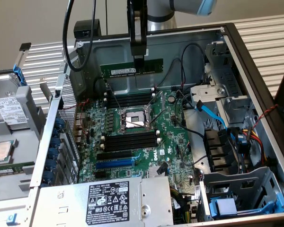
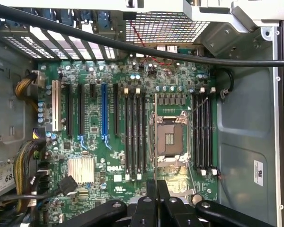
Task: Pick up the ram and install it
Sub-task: 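Pick up the ram and move it above insertion slot, then insert the ram into the slot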
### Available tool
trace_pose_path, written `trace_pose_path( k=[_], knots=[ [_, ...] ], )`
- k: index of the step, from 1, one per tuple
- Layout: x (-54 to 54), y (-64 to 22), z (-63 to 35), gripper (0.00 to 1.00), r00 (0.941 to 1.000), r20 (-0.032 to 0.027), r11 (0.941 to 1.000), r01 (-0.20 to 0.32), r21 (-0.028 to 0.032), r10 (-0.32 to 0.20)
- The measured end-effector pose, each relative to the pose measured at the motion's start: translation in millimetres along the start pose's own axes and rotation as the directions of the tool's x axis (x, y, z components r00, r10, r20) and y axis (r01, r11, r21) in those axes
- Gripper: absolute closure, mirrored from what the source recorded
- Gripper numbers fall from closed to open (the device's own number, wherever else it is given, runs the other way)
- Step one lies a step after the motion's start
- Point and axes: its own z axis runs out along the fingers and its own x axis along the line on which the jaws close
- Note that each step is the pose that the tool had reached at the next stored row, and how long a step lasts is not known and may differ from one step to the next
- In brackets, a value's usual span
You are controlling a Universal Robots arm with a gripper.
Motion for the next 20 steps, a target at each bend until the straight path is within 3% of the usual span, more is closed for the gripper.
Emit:
trace_pose_path(
  k=[8,20],
  knots=[
    [-6.1,2.7,1.9,0.88,1.0,-0.0001,1.0,-0.005,0.0004,0.005],
    [-6.2,2.8,2.0,0.88,1.0,0.0,1.0,-0.005,0.0004,0.005]
  ],
)
